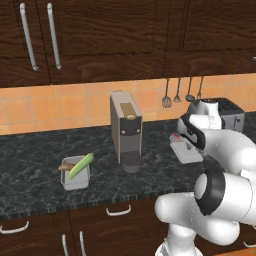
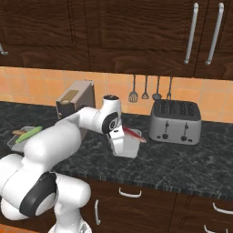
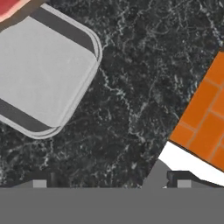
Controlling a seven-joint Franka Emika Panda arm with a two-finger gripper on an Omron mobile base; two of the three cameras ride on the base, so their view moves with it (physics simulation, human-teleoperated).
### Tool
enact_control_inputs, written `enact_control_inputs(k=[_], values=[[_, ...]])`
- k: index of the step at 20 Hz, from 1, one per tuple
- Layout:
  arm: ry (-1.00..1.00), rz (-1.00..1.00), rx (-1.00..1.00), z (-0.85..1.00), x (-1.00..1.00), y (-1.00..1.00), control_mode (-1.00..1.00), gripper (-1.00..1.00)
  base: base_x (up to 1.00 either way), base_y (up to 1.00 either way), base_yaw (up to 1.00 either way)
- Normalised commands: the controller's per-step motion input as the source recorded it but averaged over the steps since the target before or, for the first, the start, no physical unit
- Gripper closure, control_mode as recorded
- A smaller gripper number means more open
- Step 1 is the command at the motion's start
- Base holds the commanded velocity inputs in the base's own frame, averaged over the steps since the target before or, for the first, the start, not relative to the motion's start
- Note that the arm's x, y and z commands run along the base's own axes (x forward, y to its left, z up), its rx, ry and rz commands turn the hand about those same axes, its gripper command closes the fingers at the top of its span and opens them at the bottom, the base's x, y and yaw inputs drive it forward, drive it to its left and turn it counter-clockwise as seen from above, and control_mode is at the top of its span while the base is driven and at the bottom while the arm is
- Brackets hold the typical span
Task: Take the meat container that has the steak and place it on the second highest rack of the freezer. Then take the vegetable container that has the corn and sweet potato and place it on the highest rack of the freezer.
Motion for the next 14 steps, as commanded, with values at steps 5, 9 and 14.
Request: enact_control_inputs(k=[5, 9, 14], values=[[0.00, -0.03, -0.05, -0.37, 0.22, -0.15, -1.00, -1.00, 0.00, 0.00, 0.00], [0.00, -0.02, 0.00, -0.29, 0.24, -0.21, -1.00, -1.00, 0.00, 0.00, 0.00], [0.00, -0.01, 0.00, -0.23, 0.39, -0.09, -1.00, -1.00, 0.00, 0.00, 0.00]])
